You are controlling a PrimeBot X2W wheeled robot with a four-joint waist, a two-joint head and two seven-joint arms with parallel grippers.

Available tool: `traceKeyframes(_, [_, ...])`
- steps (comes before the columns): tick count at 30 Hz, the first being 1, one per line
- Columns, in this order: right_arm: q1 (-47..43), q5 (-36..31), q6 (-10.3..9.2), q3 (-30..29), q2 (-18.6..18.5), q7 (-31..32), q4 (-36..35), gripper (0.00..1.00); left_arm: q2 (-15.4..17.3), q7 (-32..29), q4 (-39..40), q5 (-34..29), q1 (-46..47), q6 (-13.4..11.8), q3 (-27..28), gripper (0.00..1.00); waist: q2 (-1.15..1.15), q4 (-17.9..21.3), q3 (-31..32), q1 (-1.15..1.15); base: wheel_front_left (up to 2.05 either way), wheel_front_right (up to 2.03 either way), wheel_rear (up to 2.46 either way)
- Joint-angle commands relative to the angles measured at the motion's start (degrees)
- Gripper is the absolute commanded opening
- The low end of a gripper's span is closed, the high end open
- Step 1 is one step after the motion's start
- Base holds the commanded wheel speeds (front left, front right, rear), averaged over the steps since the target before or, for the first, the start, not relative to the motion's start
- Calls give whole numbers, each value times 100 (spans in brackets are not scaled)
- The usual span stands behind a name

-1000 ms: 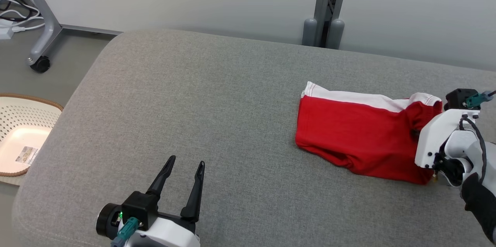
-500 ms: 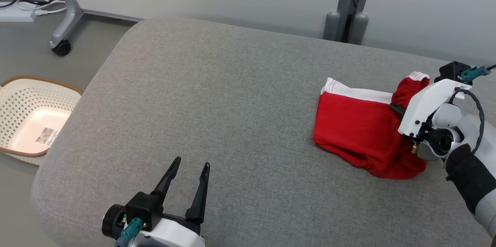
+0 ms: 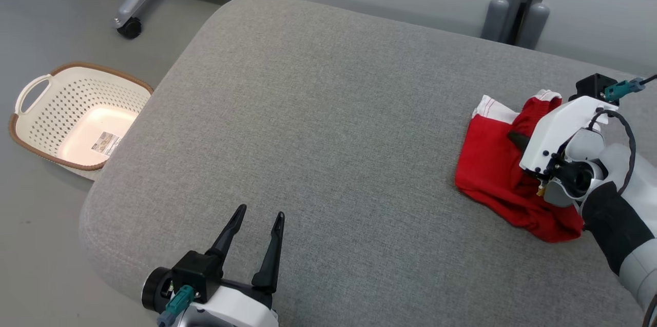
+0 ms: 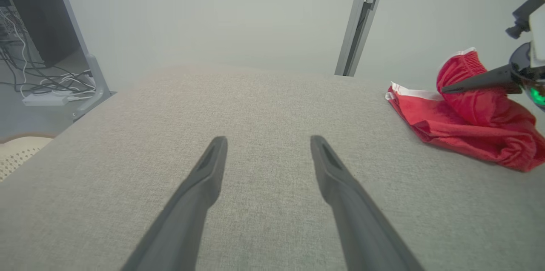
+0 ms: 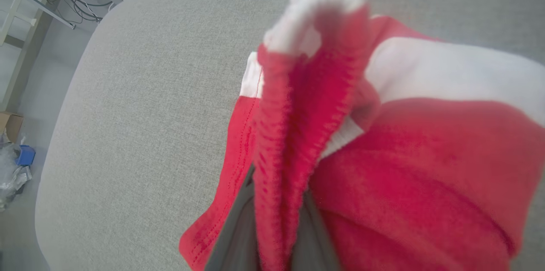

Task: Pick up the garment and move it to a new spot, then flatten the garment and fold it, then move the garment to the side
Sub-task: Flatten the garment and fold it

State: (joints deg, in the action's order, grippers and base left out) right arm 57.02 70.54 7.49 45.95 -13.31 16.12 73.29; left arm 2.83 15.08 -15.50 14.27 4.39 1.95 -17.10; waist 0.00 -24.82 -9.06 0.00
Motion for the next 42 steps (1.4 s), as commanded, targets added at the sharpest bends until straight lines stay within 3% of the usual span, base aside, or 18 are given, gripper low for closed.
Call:
traceKeyframes(1, [28, -33, 0, 10, 6, 10, 21, 0, 20, 8, 26, 56, 95, -33, -12, 100, 0, -54, -43, 0, 0, 0, 0])
traceKeyframes(13, [74, -236, 0, 95, -54, -113, 60, 0, 22, 8, 36, 169, 177, -77, -254, 100, 0, -330, -247, 0, 0, 0, 0])
traceKeyframes(14, [55, -280, -1, 111, -108, -161, 61, 7, 21, 8, 33, 183, 183, -88, -262, 100, 0, -343, -261, 0, 0, 0, 0])
traceKeyframes(15, [40, -322, -1, 125, -119, -182, 61, 66, 21, 8, 28, 190, 186, -94, -265, 100, 0, -355, -271, 0, 0, 0, 0])
traceKeyframes(16, [22, -349, 0, 123, -111, -197, 60, 100, 22, 8, 23, 195, 191, -99, -267, 100, 0, -365, -280, 0, 0, 0, 0])
traceKeyframes(23, [54, -511, 0, 89, -3, -275, 61, 100, 22, 8, -18, 213, 207, -112, -252, 100, 0, -360, -236, 0, 0, 0, 0])
traceKeyframes(31, [126, -564, 0, 133, 368, -264, 60, 100, 21, 8, -66, 166, 172, -103, -235, 100, 0, -299, -108, 0, 0, 0, 0])
traceKeyframes(42, [-7, -339, -1, 176, 705, -414, -533, 100, 20, 8, -115, 34, 27, -91, -103, 100, 0, -75, 244, 0, 0, 0, 0])
